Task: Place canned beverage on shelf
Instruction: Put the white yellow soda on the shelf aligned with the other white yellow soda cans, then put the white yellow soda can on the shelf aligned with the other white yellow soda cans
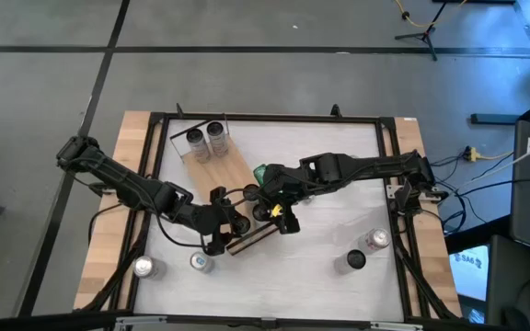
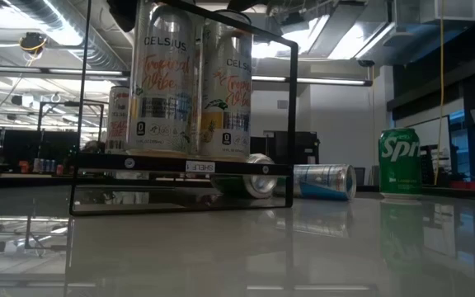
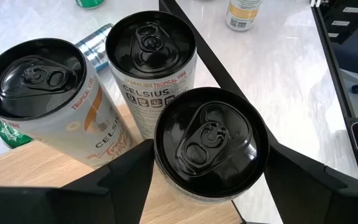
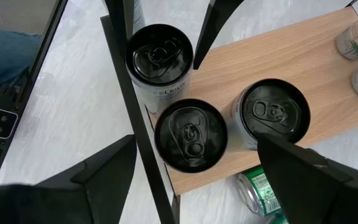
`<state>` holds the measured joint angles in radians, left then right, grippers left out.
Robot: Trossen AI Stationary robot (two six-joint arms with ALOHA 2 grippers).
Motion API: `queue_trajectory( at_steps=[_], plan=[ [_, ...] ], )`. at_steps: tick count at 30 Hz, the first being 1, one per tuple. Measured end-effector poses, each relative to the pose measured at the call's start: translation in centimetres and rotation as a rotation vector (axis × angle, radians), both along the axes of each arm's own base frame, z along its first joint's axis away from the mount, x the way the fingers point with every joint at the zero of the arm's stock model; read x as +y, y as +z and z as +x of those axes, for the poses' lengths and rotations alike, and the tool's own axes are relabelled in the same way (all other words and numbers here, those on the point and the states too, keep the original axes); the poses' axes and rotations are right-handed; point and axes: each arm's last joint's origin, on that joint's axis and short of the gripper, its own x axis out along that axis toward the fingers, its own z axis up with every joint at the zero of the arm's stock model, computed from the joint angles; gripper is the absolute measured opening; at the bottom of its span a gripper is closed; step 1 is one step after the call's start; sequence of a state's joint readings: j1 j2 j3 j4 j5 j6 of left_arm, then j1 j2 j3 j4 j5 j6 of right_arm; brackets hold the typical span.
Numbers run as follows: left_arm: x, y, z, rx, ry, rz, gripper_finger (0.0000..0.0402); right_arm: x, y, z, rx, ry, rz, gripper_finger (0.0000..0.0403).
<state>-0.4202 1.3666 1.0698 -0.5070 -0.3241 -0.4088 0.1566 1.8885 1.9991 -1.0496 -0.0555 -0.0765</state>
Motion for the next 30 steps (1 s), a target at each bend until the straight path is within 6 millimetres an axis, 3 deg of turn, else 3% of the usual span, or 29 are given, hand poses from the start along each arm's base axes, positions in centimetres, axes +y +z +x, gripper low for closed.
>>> queue_trajectory(
  at_steps=[5,13,18,25,30],
  plan=[
    [0.0,0.0,0.0,0.000,0.003,0.002,0.0279,0.0,0.0,0.0,0.000,0.000,0.000,0.0331],
    [0.1,-0.2,0.0,0.001,0.025,0.017,0.0333,0.0,0.0,0.0,0.000,0.000,0.000,0.0331],
    [0.1,0.1,-0.2,-0.007,0.016,0.004,0.0342,-0.1,0.3,-0.5,0.021,-0.013,0.007,0.0331],
    [0.6,2.6,-2.0,-0.089,-0.010,-0.050,0.0338,-0.4,2.3,-3.0,0.051,-0.088,0.056,0.0331],
    [1.3,4.3,-3.5,-0.149,-0.032,-0.031,0.0338,0.6,3.5,-4.7,0.039,-0.082,0.038,0.0331]
  ],
)
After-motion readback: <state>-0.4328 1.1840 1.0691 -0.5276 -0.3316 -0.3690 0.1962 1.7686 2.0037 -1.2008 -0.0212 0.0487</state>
